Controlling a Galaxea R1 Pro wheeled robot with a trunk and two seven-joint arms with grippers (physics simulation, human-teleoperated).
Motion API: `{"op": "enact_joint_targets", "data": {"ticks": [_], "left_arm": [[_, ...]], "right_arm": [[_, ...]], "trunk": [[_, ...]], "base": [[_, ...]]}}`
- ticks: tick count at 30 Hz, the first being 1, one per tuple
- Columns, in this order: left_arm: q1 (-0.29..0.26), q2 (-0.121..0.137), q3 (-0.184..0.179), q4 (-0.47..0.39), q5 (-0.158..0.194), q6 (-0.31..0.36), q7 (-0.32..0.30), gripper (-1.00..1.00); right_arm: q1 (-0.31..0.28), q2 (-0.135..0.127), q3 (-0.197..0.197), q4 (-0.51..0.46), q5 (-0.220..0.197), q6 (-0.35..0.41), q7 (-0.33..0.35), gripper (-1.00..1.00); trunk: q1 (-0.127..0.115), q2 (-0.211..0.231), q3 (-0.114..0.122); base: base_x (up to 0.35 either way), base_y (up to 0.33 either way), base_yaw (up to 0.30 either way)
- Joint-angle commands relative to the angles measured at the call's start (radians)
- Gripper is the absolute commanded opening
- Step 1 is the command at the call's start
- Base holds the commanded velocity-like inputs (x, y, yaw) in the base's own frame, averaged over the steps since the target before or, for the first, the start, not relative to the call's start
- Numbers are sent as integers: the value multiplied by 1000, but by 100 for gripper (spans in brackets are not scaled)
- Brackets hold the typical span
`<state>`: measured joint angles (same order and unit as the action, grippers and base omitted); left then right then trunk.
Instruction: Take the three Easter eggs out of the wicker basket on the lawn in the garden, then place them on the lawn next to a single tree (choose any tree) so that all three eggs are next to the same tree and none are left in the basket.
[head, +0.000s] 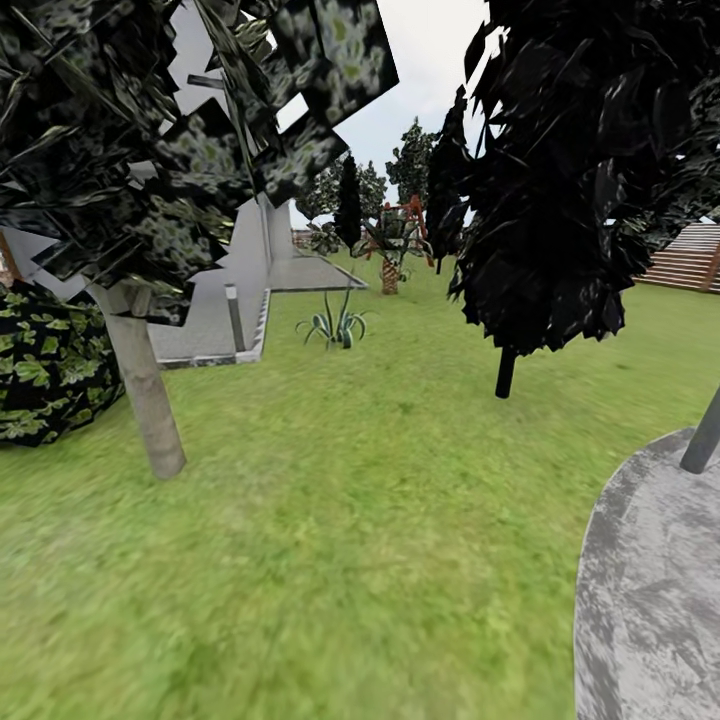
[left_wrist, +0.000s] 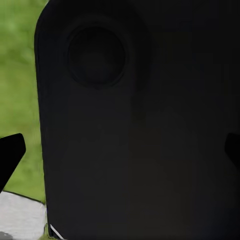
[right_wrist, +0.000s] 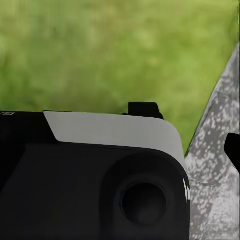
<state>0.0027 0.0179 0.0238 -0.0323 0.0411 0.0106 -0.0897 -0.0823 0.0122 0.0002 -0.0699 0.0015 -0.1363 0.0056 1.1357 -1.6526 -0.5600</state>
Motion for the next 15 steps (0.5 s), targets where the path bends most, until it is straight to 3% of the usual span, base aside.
{"op": "enact_joint_targets", "data": {"ticks": [1,5,15], "left_arm": [[0,0,2,-1,10,1,-4,100],[0,0,2,-1,38,1,-6,100],[0,1,1,-1,45,1,-7,100]], "right_arm": [[-1,0,0,1,0,-3,1,100],[-1,0,0,1,0,-3,1,100],[-1,0,0,1,0,-3,1,100]], "trunk": [[0,0,-1],[0,0,-1],[0,0,-1]], "base": [[295,-149,0],[296,-147,0],[297,-146,0]]}}
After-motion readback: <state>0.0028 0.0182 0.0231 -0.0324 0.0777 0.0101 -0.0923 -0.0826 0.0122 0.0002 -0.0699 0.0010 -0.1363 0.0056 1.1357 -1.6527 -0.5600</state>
